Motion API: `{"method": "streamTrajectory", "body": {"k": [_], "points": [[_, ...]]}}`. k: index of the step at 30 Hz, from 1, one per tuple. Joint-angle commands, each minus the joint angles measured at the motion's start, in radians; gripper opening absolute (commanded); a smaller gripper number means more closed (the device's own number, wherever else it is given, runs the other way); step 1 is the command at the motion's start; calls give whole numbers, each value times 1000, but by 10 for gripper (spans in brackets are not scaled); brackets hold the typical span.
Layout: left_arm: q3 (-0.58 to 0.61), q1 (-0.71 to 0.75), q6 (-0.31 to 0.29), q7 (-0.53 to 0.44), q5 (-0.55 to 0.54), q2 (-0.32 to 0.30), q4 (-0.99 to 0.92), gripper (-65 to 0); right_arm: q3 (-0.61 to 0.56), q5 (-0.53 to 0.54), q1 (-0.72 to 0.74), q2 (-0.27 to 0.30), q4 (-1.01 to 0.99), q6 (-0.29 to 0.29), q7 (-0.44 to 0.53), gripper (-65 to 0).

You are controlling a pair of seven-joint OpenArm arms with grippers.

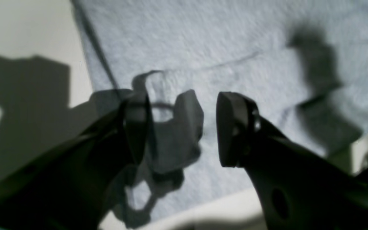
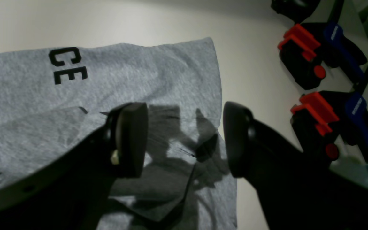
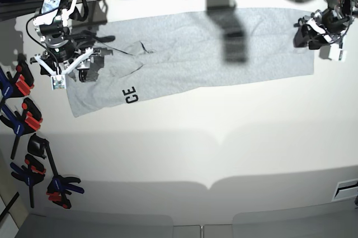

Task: Fold the T-shirt properly

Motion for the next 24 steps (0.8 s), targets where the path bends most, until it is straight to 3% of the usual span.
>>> {"method": "streamTrajectory", "body": {"k": [1, 4, 7, 13, 18, 24], "points": [[-10, -5, 0, -37, -15, -19, -12, -327, 8, 7, 8, 13, 23, -10, 27, -300], [-10, -5, 42, -79, -15, -19, -78, -316, 8, 7, 8, 13, 41, -10, 27, -300], [-10, -7, 42, -27, -22, -17, -125, -310, 8, 7, 8, 14, 74, -10, 27, -300], [-9, -7, 21, 164, -287, -16, -182, -310, 8, 7, 8, 13, 156, -10, 26, -300], [-8, -7, -17, 171, -323, -14, -191, -314, 8, 7, 8, 13, 201, -10, 14, -300], [-8, -8, -62, 56, -362, -14, -190, -491, 8, 8, 8, 13, 204, -10, 10, -300]]}}
